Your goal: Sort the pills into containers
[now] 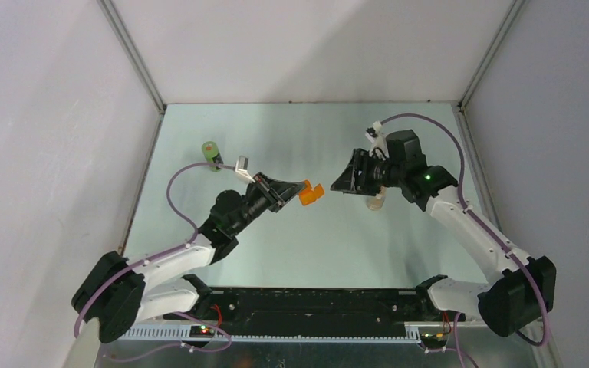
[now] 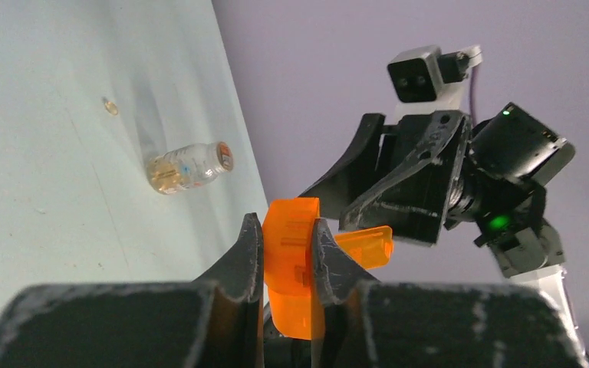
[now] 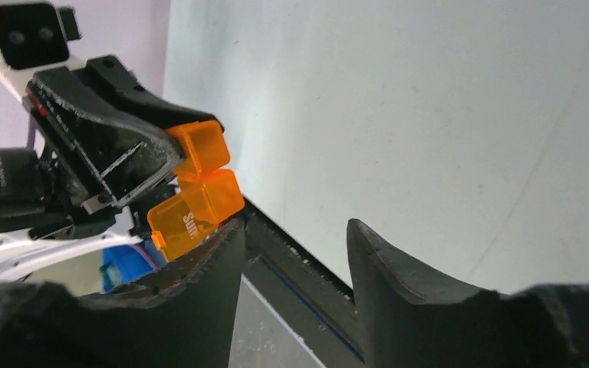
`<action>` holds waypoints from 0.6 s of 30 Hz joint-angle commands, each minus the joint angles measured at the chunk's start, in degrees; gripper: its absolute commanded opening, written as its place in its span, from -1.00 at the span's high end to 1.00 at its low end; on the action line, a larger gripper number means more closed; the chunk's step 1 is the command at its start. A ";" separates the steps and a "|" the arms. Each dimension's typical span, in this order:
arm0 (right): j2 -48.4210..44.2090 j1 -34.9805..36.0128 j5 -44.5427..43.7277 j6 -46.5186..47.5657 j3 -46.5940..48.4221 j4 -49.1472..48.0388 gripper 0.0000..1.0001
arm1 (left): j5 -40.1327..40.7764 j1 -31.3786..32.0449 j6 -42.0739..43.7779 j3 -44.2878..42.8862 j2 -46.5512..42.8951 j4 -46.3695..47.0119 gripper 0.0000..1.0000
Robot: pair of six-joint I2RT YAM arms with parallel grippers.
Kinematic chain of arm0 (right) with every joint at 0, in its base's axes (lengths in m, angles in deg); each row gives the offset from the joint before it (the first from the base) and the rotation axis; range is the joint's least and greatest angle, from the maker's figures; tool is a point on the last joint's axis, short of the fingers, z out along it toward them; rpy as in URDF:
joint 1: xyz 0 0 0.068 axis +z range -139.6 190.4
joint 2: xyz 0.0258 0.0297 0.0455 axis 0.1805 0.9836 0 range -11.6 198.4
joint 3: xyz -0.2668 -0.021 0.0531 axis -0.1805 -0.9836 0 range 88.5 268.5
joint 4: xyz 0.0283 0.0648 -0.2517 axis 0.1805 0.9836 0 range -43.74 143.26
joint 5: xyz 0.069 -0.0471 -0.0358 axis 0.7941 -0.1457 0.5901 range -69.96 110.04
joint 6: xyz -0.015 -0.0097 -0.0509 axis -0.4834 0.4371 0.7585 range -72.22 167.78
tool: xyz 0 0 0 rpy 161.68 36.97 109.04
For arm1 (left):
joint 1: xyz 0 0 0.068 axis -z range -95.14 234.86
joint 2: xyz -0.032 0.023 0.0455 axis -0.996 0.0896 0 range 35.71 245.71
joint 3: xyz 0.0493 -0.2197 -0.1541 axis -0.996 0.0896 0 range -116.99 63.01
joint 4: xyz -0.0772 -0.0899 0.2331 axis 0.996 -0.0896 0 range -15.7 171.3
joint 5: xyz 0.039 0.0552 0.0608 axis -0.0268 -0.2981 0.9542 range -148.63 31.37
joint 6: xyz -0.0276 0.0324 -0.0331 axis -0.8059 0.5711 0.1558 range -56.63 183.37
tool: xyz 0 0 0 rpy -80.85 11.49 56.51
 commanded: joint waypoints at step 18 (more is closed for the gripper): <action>1.86 5.08 16.94 -14.88 -7.92 -27.99 -0.32 | -2.57 -0.20 -2.15 -6.80 -3.11 -3.47 1.00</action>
